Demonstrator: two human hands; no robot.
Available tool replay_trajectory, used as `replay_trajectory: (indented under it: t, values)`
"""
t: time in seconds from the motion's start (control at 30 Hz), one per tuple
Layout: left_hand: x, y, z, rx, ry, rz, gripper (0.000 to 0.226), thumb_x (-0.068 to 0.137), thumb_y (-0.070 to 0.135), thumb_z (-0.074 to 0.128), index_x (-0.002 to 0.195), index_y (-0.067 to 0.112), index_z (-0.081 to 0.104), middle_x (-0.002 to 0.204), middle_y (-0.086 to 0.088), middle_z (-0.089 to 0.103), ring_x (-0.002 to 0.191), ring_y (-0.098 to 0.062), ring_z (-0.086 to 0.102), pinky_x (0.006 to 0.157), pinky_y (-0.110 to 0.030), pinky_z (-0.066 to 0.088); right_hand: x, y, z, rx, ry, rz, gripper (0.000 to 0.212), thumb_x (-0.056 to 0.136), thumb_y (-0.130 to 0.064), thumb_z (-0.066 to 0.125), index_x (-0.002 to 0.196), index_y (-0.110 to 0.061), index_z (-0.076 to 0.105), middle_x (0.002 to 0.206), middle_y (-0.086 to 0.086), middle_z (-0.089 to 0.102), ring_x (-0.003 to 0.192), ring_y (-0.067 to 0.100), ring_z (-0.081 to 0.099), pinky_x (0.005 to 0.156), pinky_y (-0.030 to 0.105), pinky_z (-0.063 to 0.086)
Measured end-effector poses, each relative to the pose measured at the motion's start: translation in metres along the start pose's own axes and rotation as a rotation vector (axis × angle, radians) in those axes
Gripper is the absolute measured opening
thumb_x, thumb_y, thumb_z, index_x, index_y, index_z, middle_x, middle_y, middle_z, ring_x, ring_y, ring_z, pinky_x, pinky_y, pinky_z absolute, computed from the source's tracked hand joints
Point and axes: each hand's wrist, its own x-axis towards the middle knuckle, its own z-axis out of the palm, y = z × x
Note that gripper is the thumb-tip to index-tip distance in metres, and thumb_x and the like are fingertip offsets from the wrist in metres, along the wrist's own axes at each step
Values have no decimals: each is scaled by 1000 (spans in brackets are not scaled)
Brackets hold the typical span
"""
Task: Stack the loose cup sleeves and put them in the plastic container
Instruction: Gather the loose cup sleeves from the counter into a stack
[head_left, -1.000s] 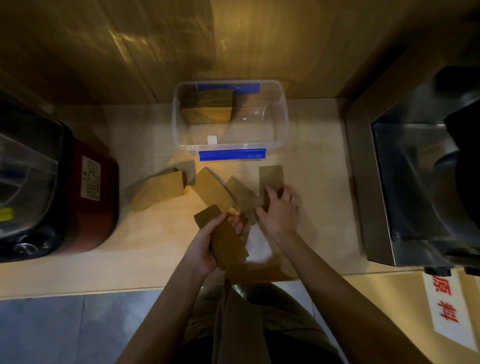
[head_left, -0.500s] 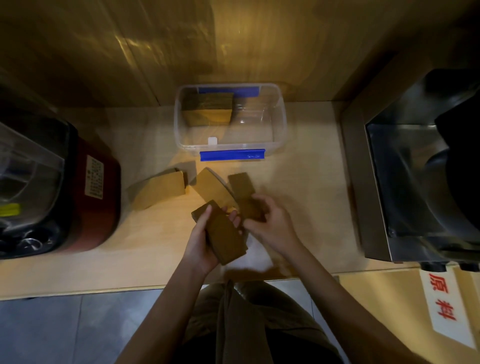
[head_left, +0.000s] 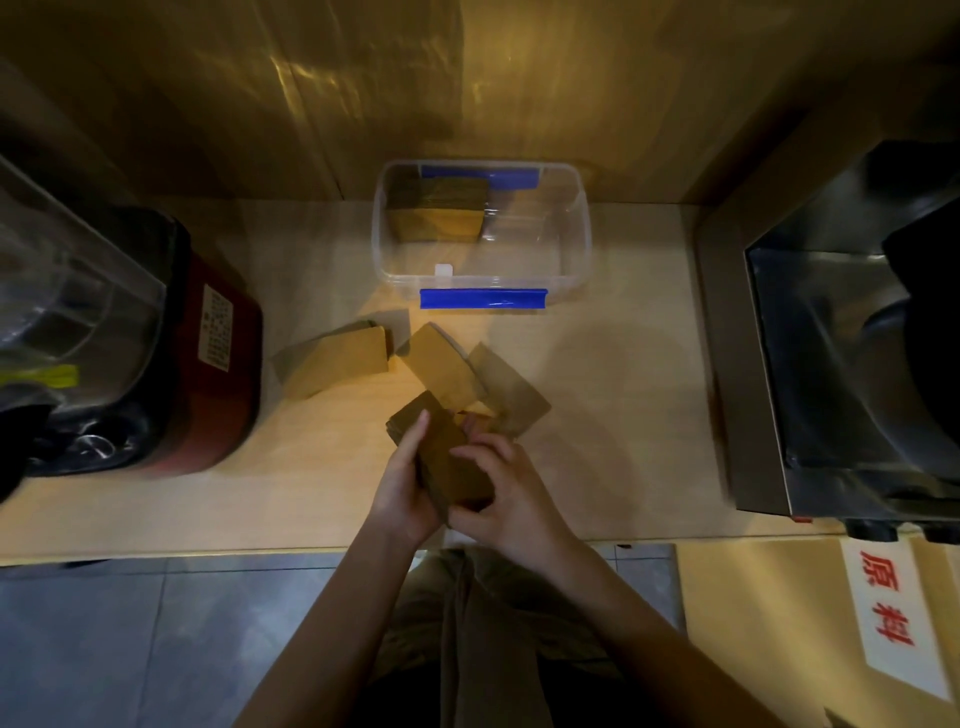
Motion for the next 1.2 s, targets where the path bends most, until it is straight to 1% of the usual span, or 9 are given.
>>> replay_trajectory:
  t: [0.1, 0.23, 0.3, 0.4, 0.5, 0.6, 0.77, 1.03, 1.2]
  values:
    - [-1, -2, -9, 1, 24, 1, 37, 73, 40, 56, 101, 18, 62, 94, -2, 70, 91, -17, 66, 85, -35, 52, 0, 1, 4, -51, -30, -17, 62, 72, -32, 65, 129, -19, 46, 139, 6, 37, 124, 21, 35, 97, 30, 40]
    - [-4, 0, -18, -33, 65, -17, 19, 74, 32, 59, 84, 19, 68, 81, 1, 72, 77, -13, 69, 71, -30, 57, 4, -1, 4, -61, -136, -28, 50, 77, -32, 65, 124, -19, 51, 137, 5, 43, 122, 20, 39, 97, 37, 43]
    - [-7, 1, -20, -6, 96, -52, 14, 75, 28, 59, 73, 18, 69, 71, 2, 69, 67, -12, 68, 70, -31, 54, 13, -2, -1, -24, -201, -14, 32, 81, -32, 64, 108, -16, 61, 123, 5, 56, 114, 20, 47, 94, 40, 45]
    - [-10, 3, -23, 25, 160, -72, 13, 81, 26, 57, 74, 17, 64, 63, 3, 67, 62, -14, 65, 72, -36, 49, 34, -3, -8, 123, -192, 98, 17, 86, -27, 59, 91, -13, 66, 98, 9, 68, 93, 23, 61, 87, 48, 50]
    - [-10, 5, -28, -74, 229, -65, 5, 78, 23, 63, 79, 18, 64, 68, 2, 68, 72, -13, 64, 63, -32, 55, 62, 3, -9, -99, 7, 60, 22, 89, -24, 54, 105, -11, 61, 104, 13, 67, 99, 26, 61, 86, 41, 50]
    - [-12, 8, -34, -106, 259, -50, 16, 70, 24, 69, 84, 20, 64, 75, 1, 70, 77, -15, 66, 62, -33, 54, 90, 2, -6, -429, 64, 66, 47, 89, -29, 53, 132, -17, 41, 131, 13, 47, 123, 29, 40, 101, 40, 38]
    - [-19, 8, -42, -141, 281, -26, 29, 63, 29, 71, 91, 21, 64, 79, 0, 73, 82, -16, 66, 69, -35, 52, 112, 2, 7, -655, 79, 81, 57, 87, -46, 50, 133, -16, 37, 136, 17, 39, 125, 33, 34, 102, 43, 33]
    - [-21, 6, -43, -180, 287, -28, 37, 61, 31, 71, 95, 20, 63, 81, -2, 73, 88, -18, 63, 75, -37, 50, 123, -1, 8, -787, 91, 74, 55, 86, -42, 55, 128, -10, 41, 128, 18, 47, 120, 32, 43, 100, 43, 37]
    - [-18, 7, -38, -160, 269, -26, 40, 63, 33, 70, 101, 19, 61, 84, -2, 73, 91, -18, 64, 86, -39, 48, 119, -5, -13, -511, 71, 110, 59, 81, -43, 60, 128, -12, 42, 133, 13, 48, 124, 30, 42, 104, 43, 36]
